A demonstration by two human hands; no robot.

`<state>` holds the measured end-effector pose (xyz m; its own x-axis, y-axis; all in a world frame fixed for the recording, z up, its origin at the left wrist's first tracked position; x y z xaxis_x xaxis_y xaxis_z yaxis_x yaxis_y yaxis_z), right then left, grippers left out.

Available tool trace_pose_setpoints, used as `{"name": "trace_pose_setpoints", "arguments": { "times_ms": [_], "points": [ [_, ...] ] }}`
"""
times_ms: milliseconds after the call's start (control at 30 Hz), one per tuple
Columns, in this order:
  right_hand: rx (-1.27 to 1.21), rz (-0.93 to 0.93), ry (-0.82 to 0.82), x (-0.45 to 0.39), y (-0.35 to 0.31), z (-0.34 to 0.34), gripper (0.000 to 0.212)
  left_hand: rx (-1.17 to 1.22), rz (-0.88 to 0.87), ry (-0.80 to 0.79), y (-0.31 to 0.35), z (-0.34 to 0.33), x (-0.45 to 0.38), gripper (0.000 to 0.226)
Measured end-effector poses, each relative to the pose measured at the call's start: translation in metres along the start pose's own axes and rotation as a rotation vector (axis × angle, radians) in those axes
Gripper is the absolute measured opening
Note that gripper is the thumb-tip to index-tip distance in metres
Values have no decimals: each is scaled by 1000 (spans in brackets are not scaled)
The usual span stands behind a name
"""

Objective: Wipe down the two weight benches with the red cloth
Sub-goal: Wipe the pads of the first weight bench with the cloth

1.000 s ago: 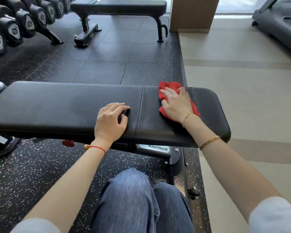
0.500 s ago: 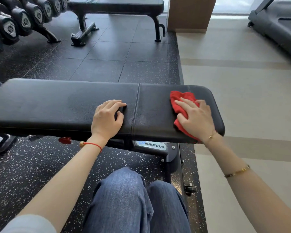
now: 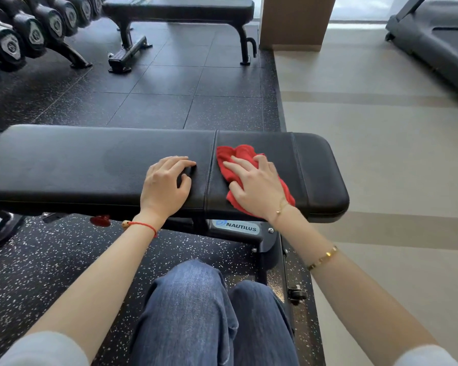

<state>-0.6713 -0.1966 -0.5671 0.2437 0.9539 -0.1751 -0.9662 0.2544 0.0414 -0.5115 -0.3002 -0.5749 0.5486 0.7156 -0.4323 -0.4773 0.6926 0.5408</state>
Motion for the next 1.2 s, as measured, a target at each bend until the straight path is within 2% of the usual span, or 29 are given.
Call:
{"name": "trace_pose_setpoints", "arguments": {
  "times_ms": [200, 467, 533, 667, 800, 933, 1100, 1200],
  "points": [
    [-20, -258, 67, 30, 94, 7, 50, 3, 0, -10, 4, -1, 0, 30],
    [-2, -267, 117, 64, 90, 9, 48, 24, 94, -11, 13, -10, -4, 27],
    [-10, -283, 128, 71, 98, 12, 50, 24, 71, -12, 22, -15, -6, 30],
    [-16, -431, 96, 53, 137, 8, 49, -22, 24, -48, 34, -29, -11, 30],
    [10, -518, -22, 12, 164, -1, 47, -60, 21, -26, 32, -33, -10, 30],
    [-2, -440, -42, -6, 142, -3, 46, -63, 30, -14, 33, -32, -11, 29],
    [15, -139, -34, 8, 69, 2, 56, -71, 36, -20, 34, -32, -10, 30],
    [43, -34, -33, 20, 39, 1, 52, -75, 44, -25, 35, -32, -9, 31]
  ]
}}
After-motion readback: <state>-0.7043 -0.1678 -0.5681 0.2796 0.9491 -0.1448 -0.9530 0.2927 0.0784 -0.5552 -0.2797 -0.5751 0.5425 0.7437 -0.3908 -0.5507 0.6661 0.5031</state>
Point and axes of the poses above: each hand's wrist, its own x-axis away from the middle knuckle, its own z-axis out of the back of the hand, y = z × x, the point moved 9 cm from there along -x, towards the middle knuckle, and after that the axes turned 12 degrees about x, right-handed, at the moved point
